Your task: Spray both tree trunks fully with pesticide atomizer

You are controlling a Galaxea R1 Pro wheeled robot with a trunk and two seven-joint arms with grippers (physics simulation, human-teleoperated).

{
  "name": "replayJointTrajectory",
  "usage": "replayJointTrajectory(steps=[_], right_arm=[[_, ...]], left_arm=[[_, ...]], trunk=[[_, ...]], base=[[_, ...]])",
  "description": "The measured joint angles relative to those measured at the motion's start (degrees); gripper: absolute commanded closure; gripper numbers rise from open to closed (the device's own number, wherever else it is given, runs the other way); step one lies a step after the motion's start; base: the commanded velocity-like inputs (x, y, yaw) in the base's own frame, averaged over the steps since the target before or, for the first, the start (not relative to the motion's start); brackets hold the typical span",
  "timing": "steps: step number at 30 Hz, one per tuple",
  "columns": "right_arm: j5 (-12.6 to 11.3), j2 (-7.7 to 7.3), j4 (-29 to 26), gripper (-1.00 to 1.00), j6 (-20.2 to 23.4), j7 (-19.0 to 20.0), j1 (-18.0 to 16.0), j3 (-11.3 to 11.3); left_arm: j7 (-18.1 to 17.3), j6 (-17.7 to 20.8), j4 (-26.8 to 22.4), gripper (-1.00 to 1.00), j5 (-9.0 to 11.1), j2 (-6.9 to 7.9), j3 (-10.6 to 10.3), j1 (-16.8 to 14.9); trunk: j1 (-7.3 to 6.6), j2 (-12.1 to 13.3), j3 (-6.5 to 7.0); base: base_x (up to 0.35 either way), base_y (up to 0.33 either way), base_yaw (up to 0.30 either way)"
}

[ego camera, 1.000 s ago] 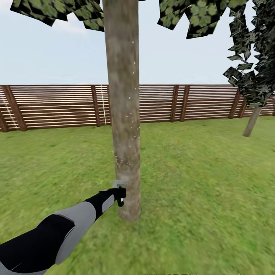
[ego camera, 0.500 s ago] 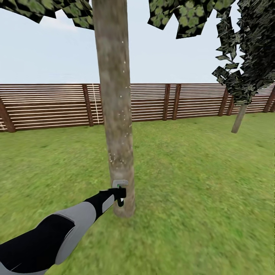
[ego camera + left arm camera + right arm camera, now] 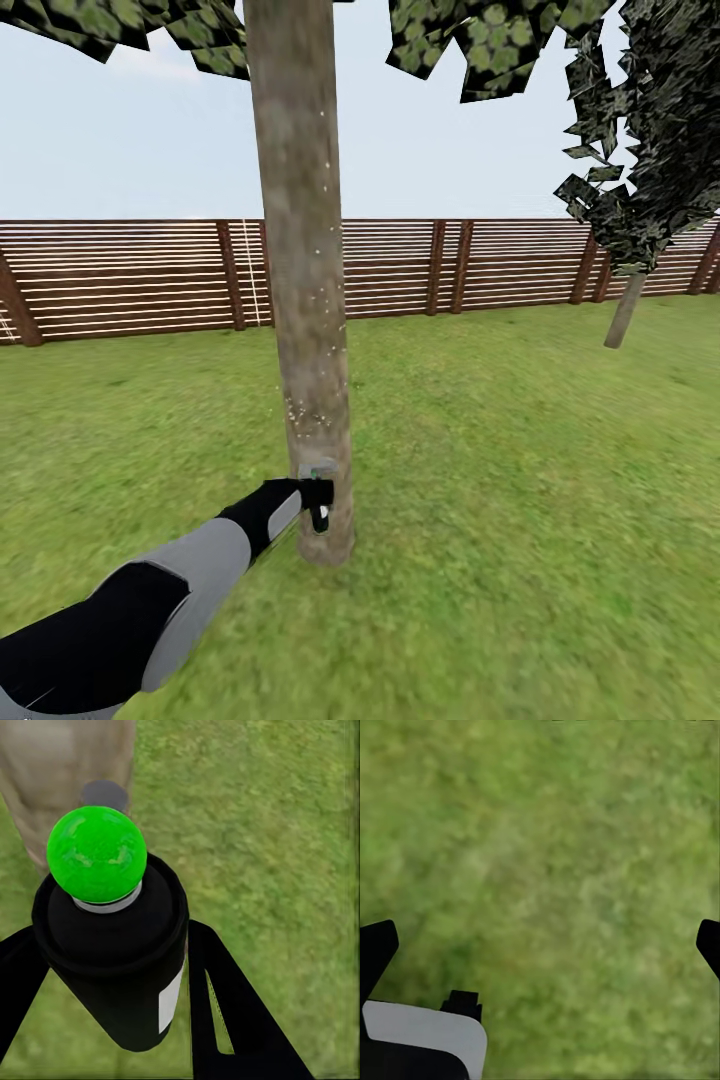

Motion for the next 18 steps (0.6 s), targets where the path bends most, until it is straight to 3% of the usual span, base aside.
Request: replayJointTrajectory(steps=[4,5,6,7,8,10,11,15,18], right_arm=[[0.1,-0.05,0.1,-1.00,0.0,0.0,0.0,0.0],[0.1,-0.08,0.1,-1.00,0.0,0.0,0.0,0.0],[0.1,-0.09,0.1,-1.00,0.0,0.0,0.0,0.1],[0.1,-0.09,0.1,-1.00,0.0,0.0,0.0,0.1],[0.1,-0.09,0.1,-1.00,0.0,0.0,0.0,0.1],[0.1,-0.10,0.1,-1.00,0.0,0.0,0.0,0.1],[0.1,-0.10,0.1,-1.00,0.0,0.0,0.0,0.1],[0.1,-0.10,0.1,-1.00,0.0,0.0,0.0,0.1],[0.1,-0.10,0.1,-1.00,0.0,0.0,0.0,0.1]], left_arm=[[0.1,10.5,-11.1,1.00,0.6,1.65,-0.1,0.0],[0.2,15.5,-16.5,1.00,0.7,1.85,0.2,0.0],[1.3,17.7,-20.1,1.00,0.4,1.95,1.4,0.0],[3.4,18.6,-21.9,1.00,-0.1,1.98,2.6,0.0],[7.7,19.4,-24.2,1.00,-0.7,2.00,4.0,0.0],[12.4,20.4,-27.7,1.00,-0.5,1.99,5.0,0.0],[13.2,21.1,-28.8,1.00,-0.2,1.97,5.2,0.0],[14.7,31.9,-37.4,1.00,0.0,1.97,5.9,-0.1],[14.8,35.3,-40.0,1.00,-0.3,2.02,8.2,-0.7]], trunk=[[0.00,0.0,0.00],[0.00,0.0,0.00],[0.00,0.0,0.00],[0.00,0.0,0.00],[0.00,0.0,0.00],[0.00,0.0,0.00],[0.00,0.0,0.00],[0.00,0.0,0.00],[0.00,0.0,0.00]], base=[[0.000,0.000,0.000],[0.000,0.000,0.000],[0.000,0.000,0.000],[0.000,0.000,0.000],[0.000,0.000,0.000],[0.000,0.000,0.000],[0.000,0.000,0.000],[0.000,0.000,0.000],[0.000,0.000,0.000]])
